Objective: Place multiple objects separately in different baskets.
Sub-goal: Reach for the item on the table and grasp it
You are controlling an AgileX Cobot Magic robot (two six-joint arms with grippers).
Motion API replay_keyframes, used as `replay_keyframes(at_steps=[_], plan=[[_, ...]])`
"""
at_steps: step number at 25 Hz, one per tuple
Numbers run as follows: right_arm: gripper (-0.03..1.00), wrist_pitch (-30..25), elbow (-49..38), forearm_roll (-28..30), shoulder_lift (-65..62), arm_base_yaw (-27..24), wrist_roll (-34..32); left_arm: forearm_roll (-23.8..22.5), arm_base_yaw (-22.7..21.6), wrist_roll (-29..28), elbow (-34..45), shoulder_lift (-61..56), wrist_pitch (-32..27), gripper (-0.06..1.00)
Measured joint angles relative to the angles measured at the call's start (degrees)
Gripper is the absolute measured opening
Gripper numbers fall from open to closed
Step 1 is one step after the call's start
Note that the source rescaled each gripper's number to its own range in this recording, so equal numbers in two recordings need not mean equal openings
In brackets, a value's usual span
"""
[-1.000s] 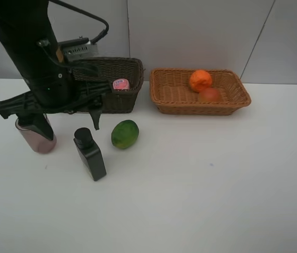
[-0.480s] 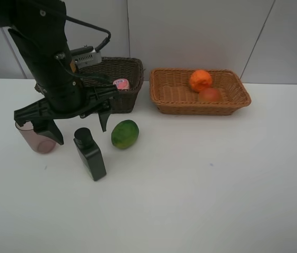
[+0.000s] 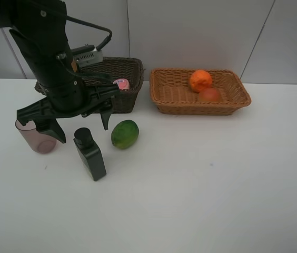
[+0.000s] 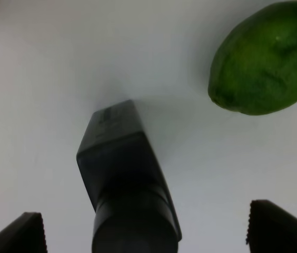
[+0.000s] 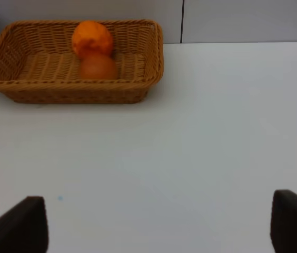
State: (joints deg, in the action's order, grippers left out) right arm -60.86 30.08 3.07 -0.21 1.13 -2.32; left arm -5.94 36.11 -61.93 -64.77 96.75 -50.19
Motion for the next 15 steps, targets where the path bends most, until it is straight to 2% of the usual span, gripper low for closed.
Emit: replay_keyframes(at_steps=[9, 15], plan=[[0.87, 0.00, 0.00, 0.00, 0.00, 0.00, 0.00, -0.19, 0.00, -0.18, 0.56, 0.00, -0.01, 0.98], [0.87, 0.00, 0.00, 0.00, 0.00, 0.00, 0.00, -0.14, 0.00, -2.21, 6.13, 0.45, 5.19, 0.98]])
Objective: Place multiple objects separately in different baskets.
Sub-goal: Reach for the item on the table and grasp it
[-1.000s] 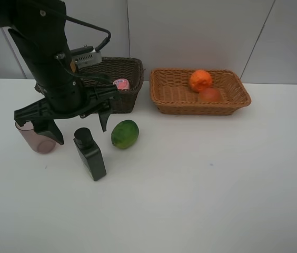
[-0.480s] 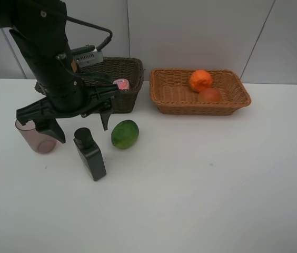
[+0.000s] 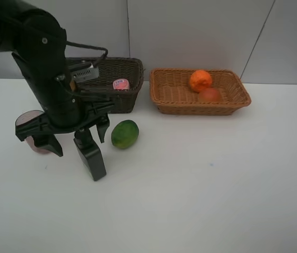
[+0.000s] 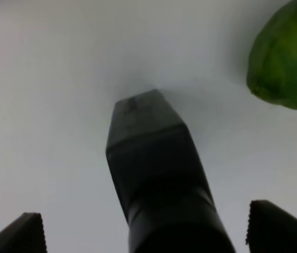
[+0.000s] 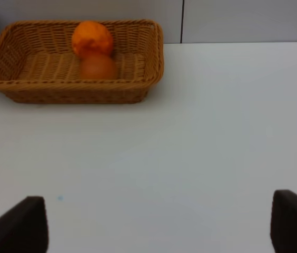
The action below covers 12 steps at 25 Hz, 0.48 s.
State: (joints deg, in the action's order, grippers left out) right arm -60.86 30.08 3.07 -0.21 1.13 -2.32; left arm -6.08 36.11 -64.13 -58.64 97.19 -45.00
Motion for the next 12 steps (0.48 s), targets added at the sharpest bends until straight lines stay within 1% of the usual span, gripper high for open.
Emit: replay_keyframes(at_steps=[3, 5, 12], plan=[[0.87, 0.00, 0.00, -0.05, 0.00, 0.00, 0.00, 0.00, 0.00, -0.31, 2.16, 0.00, 4.32, 0.98], [0.87, 0.00, 0.00, -0.05, 0.00, 0.00, 0.00, 0.00, 0.00, -0.52, 2.90, 0.00, 5.76, 0.98], [0.87, 0.00, 0.00, -0.05, 0.00, 0.00, 0.00, -0.04, 0.00, -2.67, 3.16, 1.58, 7.39, 0.98]])
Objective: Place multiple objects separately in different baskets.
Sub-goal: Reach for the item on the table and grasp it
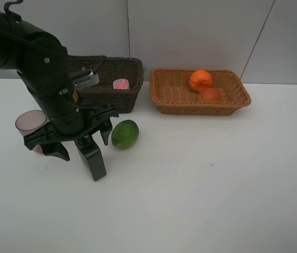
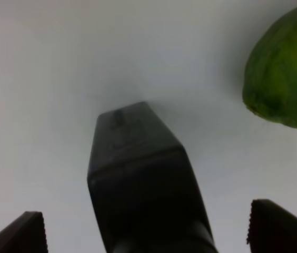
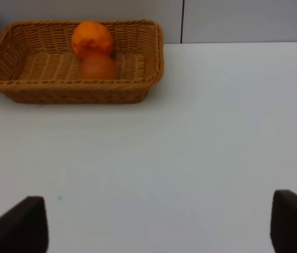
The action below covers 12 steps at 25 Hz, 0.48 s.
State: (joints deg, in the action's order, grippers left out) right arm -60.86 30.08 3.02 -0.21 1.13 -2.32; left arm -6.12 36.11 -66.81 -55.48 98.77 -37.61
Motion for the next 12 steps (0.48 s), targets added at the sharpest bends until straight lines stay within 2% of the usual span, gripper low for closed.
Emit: replay_keyframes(at_steps=[12], plan=[[0.87, 0.00, 0.00, 0.00, 0.00, 0.00, 0.00, -0.86, 0.00, -0.51, 0.00, 2.16, 1.24, 0.98]])
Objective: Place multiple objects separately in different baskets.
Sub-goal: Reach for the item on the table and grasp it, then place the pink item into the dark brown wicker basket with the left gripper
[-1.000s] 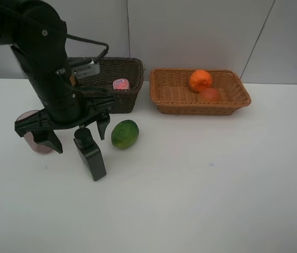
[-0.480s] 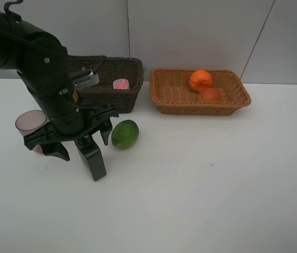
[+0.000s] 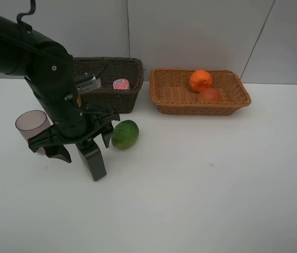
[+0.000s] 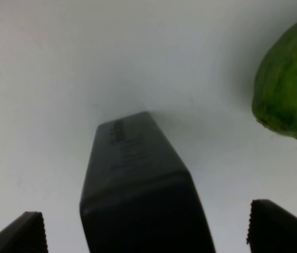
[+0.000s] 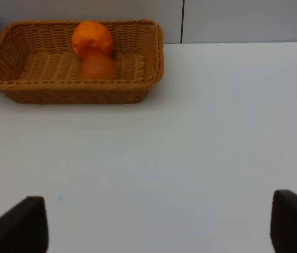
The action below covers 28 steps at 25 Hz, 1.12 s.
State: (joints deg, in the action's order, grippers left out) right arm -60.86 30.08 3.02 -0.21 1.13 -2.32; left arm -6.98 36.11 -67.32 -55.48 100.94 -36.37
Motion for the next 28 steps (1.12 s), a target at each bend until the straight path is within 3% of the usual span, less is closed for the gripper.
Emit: replay_keyframes(at_steps=[8, 10, 13, 14, 28], plan=[[0.87, 0.00, 0.00, 0.00, 0.00, 0.00, 0.00, -0.17, 0.00, -0.27, 0.00, 0.07, 1.03, 0.95], [0.87, 0.00, 0.00, 0.00, 0.00, 0.00, 0.00, -0.17, 0.00, -0.27, 0.00, 0.07, 1.18, 0.84], [0.87, 0.00, 0.00, 0.00, 0.00, 0.00, 0.00, 0.43, 0.00, -1.05, 0.00, 0.07, 1.31, 0.47], [0.87, 0.00, 0.00, 0.00, 0.00, 0.00, 0.00, 0.79, 0.00, -1.53, 0.00, 0.07, 1.31, 0.44], [0.87, 0.00, 0.00, 0.00, 0.00, 0.00, 0.00, 1.11, 0.00, -4.02, 0.00, 0.07, 1.26, 0.45]])
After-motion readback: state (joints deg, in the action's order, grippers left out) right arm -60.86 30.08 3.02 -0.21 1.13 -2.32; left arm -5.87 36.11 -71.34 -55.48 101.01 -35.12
